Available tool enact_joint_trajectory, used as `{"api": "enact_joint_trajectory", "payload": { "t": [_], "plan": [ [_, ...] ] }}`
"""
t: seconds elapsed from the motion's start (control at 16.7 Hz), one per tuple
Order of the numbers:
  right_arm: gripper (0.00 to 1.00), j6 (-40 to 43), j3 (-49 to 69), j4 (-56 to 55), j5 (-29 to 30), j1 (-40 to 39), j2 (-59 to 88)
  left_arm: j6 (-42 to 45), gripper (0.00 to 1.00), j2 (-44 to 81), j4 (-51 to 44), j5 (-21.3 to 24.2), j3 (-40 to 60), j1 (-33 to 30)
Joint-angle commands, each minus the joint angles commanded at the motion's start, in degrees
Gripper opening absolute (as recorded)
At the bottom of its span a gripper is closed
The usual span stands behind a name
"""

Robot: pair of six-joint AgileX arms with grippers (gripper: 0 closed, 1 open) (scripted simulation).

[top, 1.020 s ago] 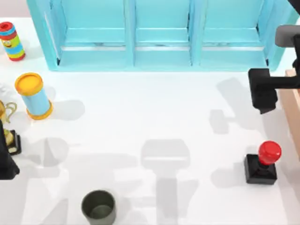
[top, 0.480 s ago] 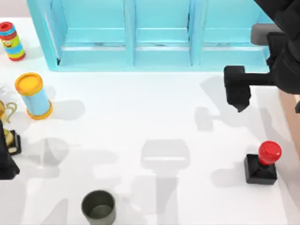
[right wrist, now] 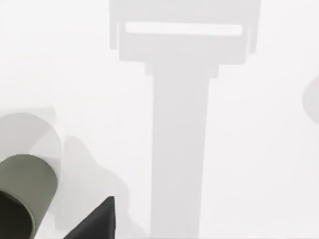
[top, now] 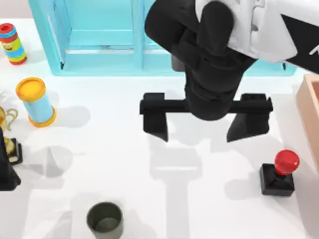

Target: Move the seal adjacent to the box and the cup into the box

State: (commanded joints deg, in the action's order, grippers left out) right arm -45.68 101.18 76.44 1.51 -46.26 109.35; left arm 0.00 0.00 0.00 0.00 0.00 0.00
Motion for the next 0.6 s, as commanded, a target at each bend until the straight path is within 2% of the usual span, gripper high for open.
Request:
{"api": "enact_joint_trajectory", "payload": {
  "t": [0.42,0.6],
  "plan": [
    [1.0,-16.28,12.46,1.23,-1.33,-14.84,15.52,0.0,1.0,0.0,0.0,0.0,0.0,0.0],
    [1.0,-19.14,14.89,1.81,-1.39,-17.42,18.37,0.0,1.0,0.0,0.0,0.0,0.0,0.0]
  ]
}}
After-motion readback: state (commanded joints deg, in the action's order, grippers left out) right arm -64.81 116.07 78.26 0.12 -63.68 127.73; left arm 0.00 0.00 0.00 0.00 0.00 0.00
